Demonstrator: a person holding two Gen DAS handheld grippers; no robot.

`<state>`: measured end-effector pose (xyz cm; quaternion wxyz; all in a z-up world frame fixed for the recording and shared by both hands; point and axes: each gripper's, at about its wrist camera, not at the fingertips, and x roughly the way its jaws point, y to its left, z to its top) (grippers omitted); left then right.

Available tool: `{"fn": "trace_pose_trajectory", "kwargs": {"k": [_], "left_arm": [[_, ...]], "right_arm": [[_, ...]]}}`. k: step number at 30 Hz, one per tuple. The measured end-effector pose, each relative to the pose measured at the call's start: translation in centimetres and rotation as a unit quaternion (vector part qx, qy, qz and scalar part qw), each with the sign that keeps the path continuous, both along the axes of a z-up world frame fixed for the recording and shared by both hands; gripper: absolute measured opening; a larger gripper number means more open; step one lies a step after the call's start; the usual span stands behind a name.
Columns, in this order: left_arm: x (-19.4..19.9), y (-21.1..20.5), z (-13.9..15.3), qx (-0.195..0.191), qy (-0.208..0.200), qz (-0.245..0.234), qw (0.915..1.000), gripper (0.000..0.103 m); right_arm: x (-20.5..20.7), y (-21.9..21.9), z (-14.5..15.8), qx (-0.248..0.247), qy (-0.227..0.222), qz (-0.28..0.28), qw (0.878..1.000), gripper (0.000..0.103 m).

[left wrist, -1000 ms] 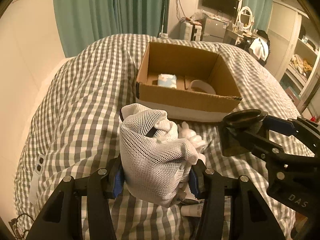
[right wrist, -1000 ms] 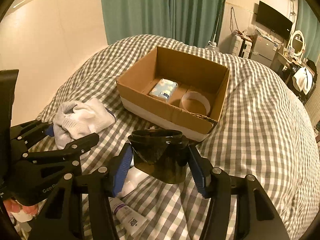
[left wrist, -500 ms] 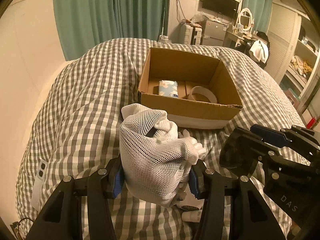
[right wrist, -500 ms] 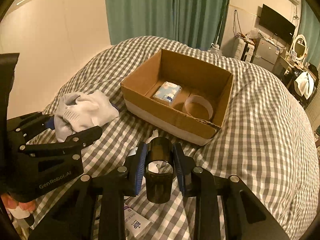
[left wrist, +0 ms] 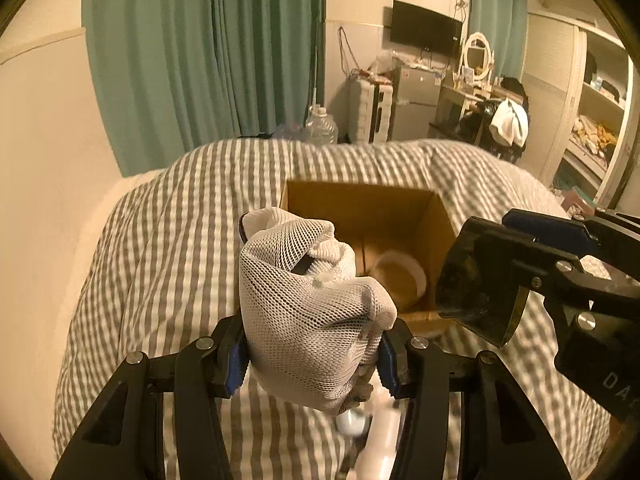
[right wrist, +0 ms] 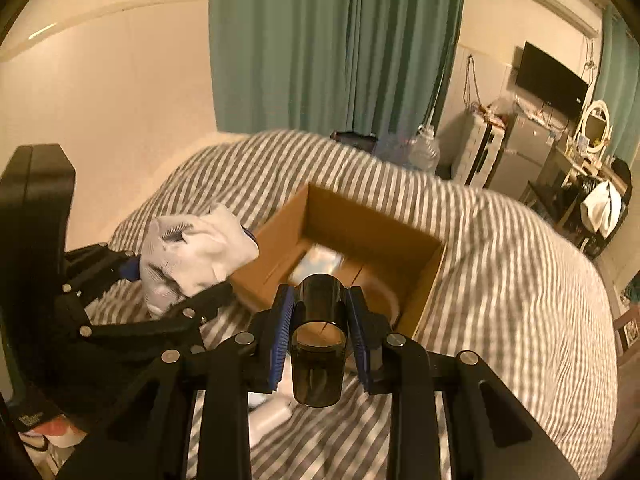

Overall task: Organize objects
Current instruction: 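Carry the mesh bag and black cup into the box and open both tools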

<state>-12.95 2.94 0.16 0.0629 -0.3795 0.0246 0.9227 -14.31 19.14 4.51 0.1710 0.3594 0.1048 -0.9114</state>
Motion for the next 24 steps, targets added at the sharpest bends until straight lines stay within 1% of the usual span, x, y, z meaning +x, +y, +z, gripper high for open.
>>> {"fn": "trace_pose_trajectory", "kwargs": {"k": [3, 6, 10, 14, 16, 21, 24], "left_arm": [[-2.3, 0.1, -0.1, 0.015, -0.010, -0.005, 0.9998, 0.053], [-4.8, 0.5, -0.9, 0.023, -0.024, -0.010, 0.9994, 0.053], [-7.8, 1.4, -3.2, 0.013, -0.043, -0.018, 0.9988, 0.053], [-10.5, 2.0, -6.1, 0.017, -0.070, -0.024, 0.9971, 0.053], [-11.4, 2.2, -7.1, 0.020, -0.078, -0.030, 0.9963, 0.053], [-13.2, 3.1, -8.6, 0.014, -0.087, -0.050, 0.9949, 0.053], [-13.5, 3.5, -8.9, 0.009, -0.086, -0.057, 0.9946, 0.055]], "right_arm": [[-2.2, 0.5, 0.7, -0.004, 0.001, -0.008, 1.000, 0.027], [-4.4, 1.4, 0.1, -0.015, -0.012, -0.019, 1.000, 0.027], [-7.7, 2.3, -2.4, -0.020, -0.044, -0.031, 0.998, 0.027], [-10.7, 3.2, -5.4, -0.029, -0.075, -0.039, 0.996, 0.027], [-12.0, 3.5, -7.0, -0.032, -0.089, -0.040, 0.995, 0.027], [-14.8, 4.2, -9.7, -0.049, -0.112, -0.041, 0.992, 0.027], [-15.4, 4.7, -10.3, -0.060, -0.114, -0.048, 0.991, 0.027]]}}
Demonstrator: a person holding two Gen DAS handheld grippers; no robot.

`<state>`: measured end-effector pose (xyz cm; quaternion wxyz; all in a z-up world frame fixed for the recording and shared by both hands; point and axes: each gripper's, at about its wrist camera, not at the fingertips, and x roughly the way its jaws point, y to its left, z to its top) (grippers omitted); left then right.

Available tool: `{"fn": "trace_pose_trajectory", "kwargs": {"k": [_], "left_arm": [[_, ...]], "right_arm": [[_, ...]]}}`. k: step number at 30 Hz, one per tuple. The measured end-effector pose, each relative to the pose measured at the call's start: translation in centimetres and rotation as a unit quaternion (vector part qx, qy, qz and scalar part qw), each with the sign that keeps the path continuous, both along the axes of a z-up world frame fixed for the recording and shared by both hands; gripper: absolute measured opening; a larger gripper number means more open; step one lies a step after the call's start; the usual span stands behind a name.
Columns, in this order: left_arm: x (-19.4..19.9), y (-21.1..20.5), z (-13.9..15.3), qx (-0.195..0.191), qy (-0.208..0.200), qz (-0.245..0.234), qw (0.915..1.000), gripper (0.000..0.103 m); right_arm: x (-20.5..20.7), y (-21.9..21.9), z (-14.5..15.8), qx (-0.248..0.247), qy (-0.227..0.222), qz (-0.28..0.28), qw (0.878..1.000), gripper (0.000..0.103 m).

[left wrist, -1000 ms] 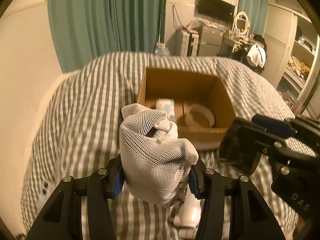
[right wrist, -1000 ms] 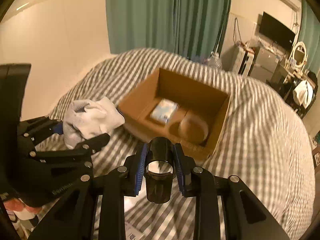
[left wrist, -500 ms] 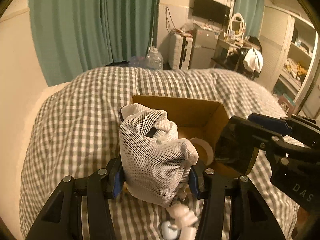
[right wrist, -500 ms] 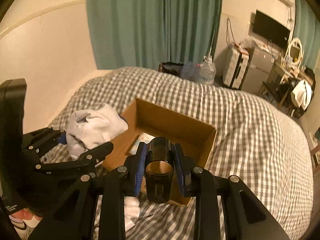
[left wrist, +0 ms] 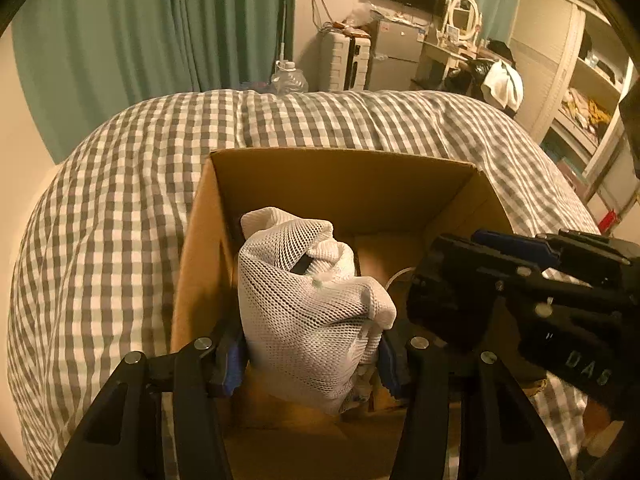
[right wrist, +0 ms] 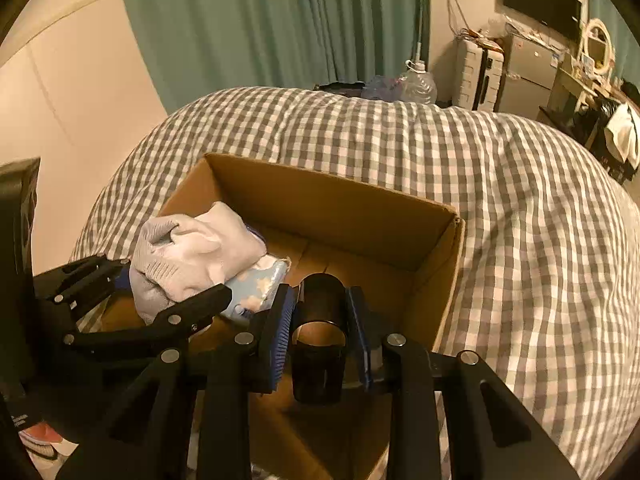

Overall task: Organize objects
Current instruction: 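Carry the mesh bag and black cup into the box and open both tools, then withdraw both tools from the box back toward the remaining items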

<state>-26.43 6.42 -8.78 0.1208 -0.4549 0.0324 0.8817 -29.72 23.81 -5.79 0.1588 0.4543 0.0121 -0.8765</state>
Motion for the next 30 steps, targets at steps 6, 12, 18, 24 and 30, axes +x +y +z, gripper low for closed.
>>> {"fn": "trace_pose_trajectory", "kwargs": {"k": [6, 12, 18, 24, 30], "left_arm": [[0.7, 0.2, 1.0, 0.004, 0.019, 0.004, 0.9998, 0.095], [3.1, 0.0, 3.9, -0.006, 0.034, 0.010, 0.9994, 0.097], [7.0, -1.0, 8.2, -0.027, 0.050, 0.019, 0.9982, 0.098], [12.0, -2.7, 12.5, -0.032, 0.090, 0.024, 0.9951, 0.101], [16.5, -4.3, 14.9, -0.013, 0.106, 0.019, 0.9941, 0.103]], "right_arm": [[0.7, 1.5, 2.2, -0.024, 0.026, -0.017, 0.999, 0.056], [3.5, 2.6, 6.4, -0.017, 0.062, -0.030, 0.997, 0.067], [8.2, 3.0, 11.1, 0.006, 0.100, -0.044, 0.994, 0.071], [13.4, 2.8, 15.4, 0.006, 0.134, -0.047, 0.990, 0.078], [18.5, 1.0, 18.0, 0.016, 0.153, -0.031, 0.988, 0.079]]}}
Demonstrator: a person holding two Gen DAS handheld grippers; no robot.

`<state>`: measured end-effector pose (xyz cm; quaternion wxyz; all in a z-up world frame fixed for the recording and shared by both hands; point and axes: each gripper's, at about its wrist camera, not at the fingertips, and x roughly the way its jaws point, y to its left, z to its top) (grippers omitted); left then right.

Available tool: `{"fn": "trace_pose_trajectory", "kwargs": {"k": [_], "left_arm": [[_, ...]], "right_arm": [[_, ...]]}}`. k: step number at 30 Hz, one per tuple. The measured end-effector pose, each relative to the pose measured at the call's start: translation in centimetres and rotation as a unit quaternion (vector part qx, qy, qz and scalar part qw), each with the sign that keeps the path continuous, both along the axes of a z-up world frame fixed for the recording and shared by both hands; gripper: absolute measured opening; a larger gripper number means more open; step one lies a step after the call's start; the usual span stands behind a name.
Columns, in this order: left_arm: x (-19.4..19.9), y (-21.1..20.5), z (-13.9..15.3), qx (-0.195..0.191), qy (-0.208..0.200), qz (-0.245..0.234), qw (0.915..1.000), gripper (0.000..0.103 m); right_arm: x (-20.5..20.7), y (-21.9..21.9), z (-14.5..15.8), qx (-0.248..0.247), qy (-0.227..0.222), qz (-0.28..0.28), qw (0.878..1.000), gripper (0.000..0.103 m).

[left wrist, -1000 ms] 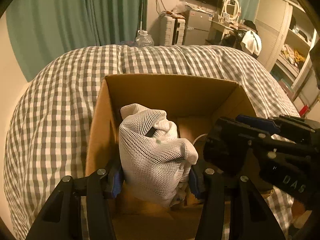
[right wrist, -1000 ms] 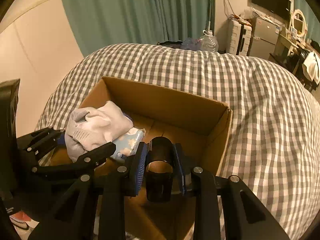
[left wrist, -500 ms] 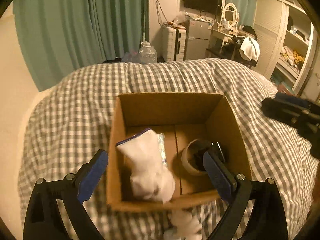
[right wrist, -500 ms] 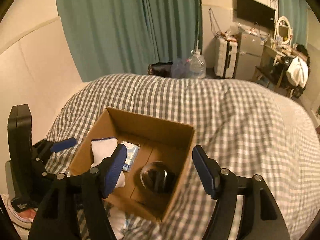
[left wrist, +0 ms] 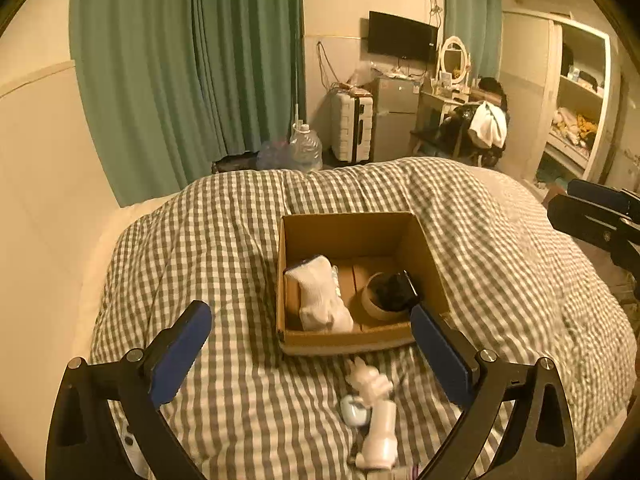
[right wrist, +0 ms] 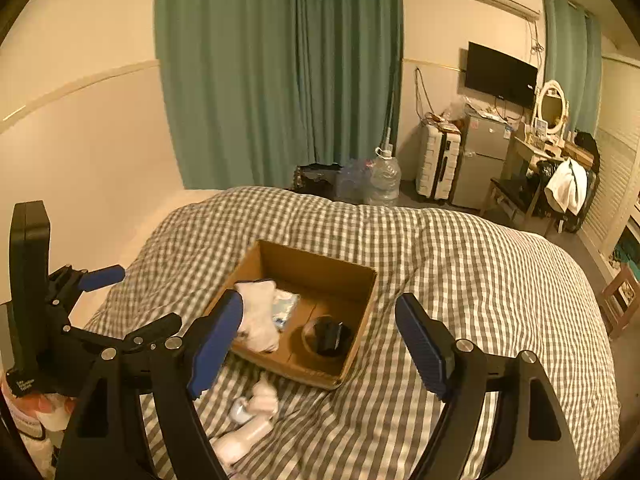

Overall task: Organize objects
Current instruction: 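Withdraw both tools from the box back toward the remaining items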

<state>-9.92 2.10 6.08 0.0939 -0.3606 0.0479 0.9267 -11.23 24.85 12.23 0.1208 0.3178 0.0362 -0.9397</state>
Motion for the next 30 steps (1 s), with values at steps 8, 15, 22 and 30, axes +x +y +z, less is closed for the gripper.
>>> {"fn": "trace_pose_trajectory", "kwargs": {"k": [8, 15, 22, 30], "left_arm": [[5.3, -2.4, 0.8, 0.005, 0.014, 0.022, 0.9997, 0.103], [8.8, -2.8, -1.4, -0.001, 0.032, 0.044, 0.9985, 0.103], [9.6, -3.7, -6.9, 0.000, -0.009, 0.086, 0.9963, 0.103], [9.4, -3.7, -12.5, -0.020, -0.068, 0.095, 0.9929, 0.103]], "right_arm": [[7.0, -3.0, 1.3, 0.026, 0.020, 0.041, 0.999, 0.084], [9.4, -4.2, -1.9, 0.048, 0.001, 0.056, 0.997, 0.084], [8.7, -5.3, -9.5, 0.074, -0.062, 0.070, 0.993, 0.084], [7.4, -7.9, -19.3, 0.105, -0.153, 0.114, 0.976, 0.084]]}}
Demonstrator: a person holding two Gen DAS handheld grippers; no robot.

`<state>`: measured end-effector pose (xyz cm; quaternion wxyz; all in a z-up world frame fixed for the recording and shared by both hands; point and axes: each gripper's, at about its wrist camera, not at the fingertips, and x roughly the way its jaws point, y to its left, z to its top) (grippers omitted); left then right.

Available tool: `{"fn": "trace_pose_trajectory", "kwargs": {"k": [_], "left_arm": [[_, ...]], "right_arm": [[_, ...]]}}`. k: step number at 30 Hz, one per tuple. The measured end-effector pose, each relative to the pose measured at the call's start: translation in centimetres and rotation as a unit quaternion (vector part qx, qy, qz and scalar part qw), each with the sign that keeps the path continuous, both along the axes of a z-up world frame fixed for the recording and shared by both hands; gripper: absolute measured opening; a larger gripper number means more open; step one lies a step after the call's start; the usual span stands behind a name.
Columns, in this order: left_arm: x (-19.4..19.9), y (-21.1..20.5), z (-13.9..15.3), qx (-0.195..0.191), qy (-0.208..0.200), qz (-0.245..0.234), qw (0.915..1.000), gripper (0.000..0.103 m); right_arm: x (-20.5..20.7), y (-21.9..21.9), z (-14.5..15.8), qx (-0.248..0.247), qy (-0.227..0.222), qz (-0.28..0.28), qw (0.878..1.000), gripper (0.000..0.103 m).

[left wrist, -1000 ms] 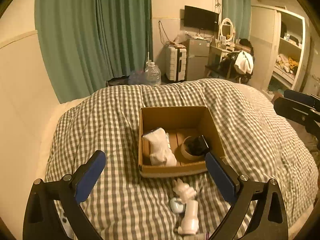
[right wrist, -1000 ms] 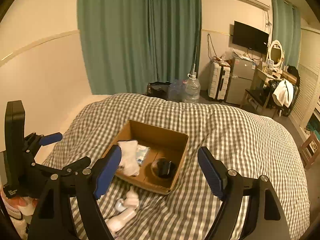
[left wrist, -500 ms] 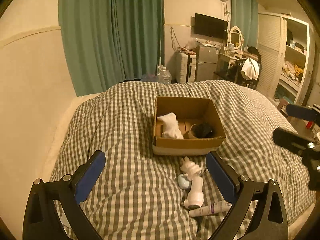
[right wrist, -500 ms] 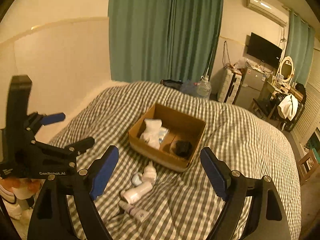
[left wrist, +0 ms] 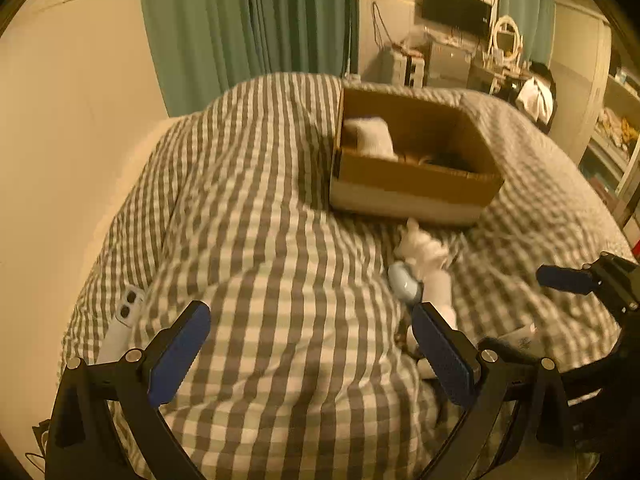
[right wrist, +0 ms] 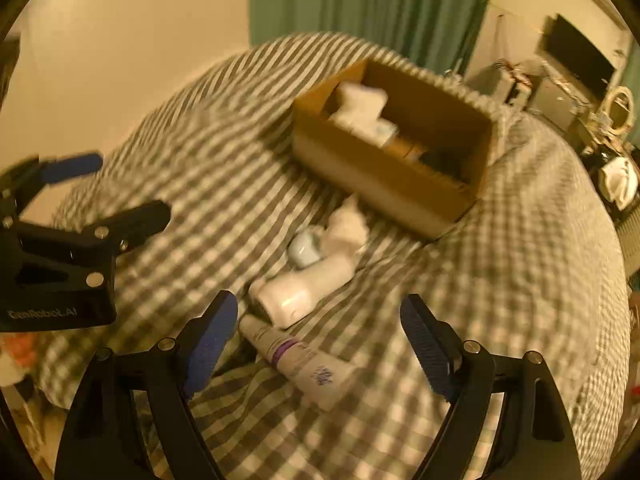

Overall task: Organize objects
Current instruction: 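Withdraw both tools from the box back toward the remaining items, then grasp the white BOP tube with the right tool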

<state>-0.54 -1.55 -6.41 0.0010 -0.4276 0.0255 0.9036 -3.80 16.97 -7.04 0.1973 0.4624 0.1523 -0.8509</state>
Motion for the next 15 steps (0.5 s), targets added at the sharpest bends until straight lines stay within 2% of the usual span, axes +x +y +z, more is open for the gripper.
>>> {"fn": "trace_pose_trajectory", "kwargs": {"k": [5, 7, 9, 14, 15], "left_arm": [[0.3, -0.4, -1.8, -0.011, -0.014, 0.000, 0.9999, 0.103], [0.3, -0.9, -2.7, -0.010, -0.024, 0.005, 0.9996, 0.103], [0.4, -1.4, -3.4, -0.010, -0.034, 0.011, 0.9993, 0.103], [0.8, -1.9, -3.6, -0.012, -0.032, 0.016, 0.9993, 0.103], [0.8, -1.9, -3.6, -0.012, -0.031, 0.016, 0.9993, 0.103]], "right_arm": [[0.0, -1.3, -3.3, 0.020, -0.027, 0.025, 0.999, 0.082], [0.1, -1.6, -4.2, 0.032, -0.030, 0.030, 0.999, 0.075], [0.1, -1.6, -5.1, 0.044, -0.033, 0.032, 0.998, 0.073], [0.8, -1.9, -5.7, 0.064, -0.034, 0.052, 0.996, 0.064], [1.1, -2.1, -5.9, 0.075, -0.034, 0.060, 0.995, 0.057]]}}
